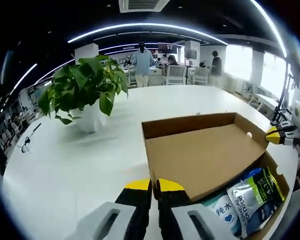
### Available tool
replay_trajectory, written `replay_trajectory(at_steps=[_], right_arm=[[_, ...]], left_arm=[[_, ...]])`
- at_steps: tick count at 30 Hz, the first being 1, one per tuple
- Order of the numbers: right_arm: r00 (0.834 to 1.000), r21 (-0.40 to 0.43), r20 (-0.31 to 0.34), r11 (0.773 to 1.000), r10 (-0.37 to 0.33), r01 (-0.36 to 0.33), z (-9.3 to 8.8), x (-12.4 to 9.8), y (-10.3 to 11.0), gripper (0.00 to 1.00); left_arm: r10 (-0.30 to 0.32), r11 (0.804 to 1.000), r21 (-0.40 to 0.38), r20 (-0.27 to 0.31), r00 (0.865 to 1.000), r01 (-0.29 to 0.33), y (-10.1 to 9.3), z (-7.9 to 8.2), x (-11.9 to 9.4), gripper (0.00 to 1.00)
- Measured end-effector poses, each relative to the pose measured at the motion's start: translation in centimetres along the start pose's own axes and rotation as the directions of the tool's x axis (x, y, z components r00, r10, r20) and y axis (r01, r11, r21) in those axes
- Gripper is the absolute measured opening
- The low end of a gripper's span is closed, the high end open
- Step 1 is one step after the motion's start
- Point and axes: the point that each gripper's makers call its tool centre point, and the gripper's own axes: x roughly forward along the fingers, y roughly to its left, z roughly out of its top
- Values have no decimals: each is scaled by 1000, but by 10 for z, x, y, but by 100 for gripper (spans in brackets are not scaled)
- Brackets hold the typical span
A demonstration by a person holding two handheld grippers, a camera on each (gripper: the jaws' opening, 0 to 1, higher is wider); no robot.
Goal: Operate the shoe box by opening the lid, removing the specified soft item, and placing it in the target area until the item is outside and the box remains undamaged.
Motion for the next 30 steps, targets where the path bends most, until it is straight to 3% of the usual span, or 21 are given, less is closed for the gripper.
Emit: replay_trajectory(at_steps=[30], right_arm=[[999, 67, -35, 998, 8, -6, -9, 13, -6, 2]], left_arm=[[-4, 1000, 8, -41, 999, 4, 1, -8, 14, 4]])
